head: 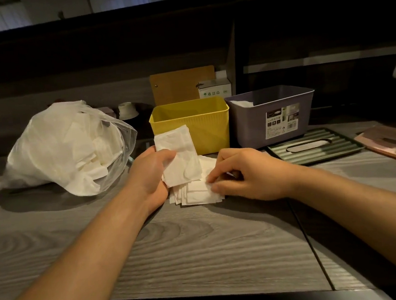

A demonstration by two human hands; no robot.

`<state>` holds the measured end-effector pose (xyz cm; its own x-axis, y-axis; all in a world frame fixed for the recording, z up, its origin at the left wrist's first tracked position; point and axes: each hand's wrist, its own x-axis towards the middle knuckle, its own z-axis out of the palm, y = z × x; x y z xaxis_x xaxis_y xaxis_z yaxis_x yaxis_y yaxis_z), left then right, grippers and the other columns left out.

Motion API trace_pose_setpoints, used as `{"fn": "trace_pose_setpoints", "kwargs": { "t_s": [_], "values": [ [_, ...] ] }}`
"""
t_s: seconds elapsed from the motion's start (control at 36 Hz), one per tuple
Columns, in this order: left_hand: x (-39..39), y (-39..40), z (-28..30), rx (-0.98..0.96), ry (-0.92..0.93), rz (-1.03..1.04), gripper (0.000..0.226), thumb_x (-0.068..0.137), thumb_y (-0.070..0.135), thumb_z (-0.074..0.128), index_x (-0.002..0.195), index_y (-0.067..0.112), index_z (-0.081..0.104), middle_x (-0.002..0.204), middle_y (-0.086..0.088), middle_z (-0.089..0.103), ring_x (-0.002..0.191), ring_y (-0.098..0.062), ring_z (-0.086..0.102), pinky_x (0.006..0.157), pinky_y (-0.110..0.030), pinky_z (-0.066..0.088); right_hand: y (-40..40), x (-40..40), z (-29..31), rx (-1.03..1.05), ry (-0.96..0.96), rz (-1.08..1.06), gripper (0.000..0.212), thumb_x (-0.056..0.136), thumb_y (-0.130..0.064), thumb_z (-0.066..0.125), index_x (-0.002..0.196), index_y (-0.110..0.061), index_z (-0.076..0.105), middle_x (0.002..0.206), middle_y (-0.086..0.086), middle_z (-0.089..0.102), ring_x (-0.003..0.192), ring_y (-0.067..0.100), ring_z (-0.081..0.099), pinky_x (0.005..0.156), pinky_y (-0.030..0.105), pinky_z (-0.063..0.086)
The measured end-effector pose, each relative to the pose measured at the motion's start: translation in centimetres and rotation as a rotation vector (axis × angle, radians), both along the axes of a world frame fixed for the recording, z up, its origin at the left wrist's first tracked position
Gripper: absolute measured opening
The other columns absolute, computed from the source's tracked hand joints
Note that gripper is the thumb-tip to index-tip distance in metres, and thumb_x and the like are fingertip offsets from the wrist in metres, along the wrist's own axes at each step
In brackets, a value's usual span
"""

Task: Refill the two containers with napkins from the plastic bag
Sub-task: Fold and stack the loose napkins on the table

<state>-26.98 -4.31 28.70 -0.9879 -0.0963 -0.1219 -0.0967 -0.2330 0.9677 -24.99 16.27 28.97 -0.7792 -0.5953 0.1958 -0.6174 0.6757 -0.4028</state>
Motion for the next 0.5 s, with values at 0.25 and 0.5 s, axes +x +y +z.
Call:
{"fn": "trace_pose_setpoints", "kwargs": {
  "t_s": [0.25,0.5],
  "values": [
    [0.09,0.06,0.09,0.004,0.0,-0.003,0.031,0.099,0.001,0.051,0.127,0.01,0.061,0.118,-0.015,0.071,0.107,-0.034,0.069,0.094,-0.054,0.055,-0.94,0.5,-0.16,0.128,0.253,0.035,0.031,0.096,-0.041,0.063,0.117,-0.021,0.073,0.103,-0.009,0.055,0.094,0.008,0.052,0.082,0.031,0.051],
    [0.09,-0.01,0.03,0.02,0.003,0.004,0.034,0.097,-0.003,0.048,0.126,0.009,0.061,0.117,-0.017,0.072,0.103,-0.034,0.071,0.074,-0.042,0.059,-0.6,0.06,-0.54,-0.126,0.18,-0.043,0.017,0.096,-0.03,0.064,0.1,-0.02,0.078,0.098,-0.013,0.059,0.086,0.003,0.057,0.072,0.019,0.047]
  ]
}}
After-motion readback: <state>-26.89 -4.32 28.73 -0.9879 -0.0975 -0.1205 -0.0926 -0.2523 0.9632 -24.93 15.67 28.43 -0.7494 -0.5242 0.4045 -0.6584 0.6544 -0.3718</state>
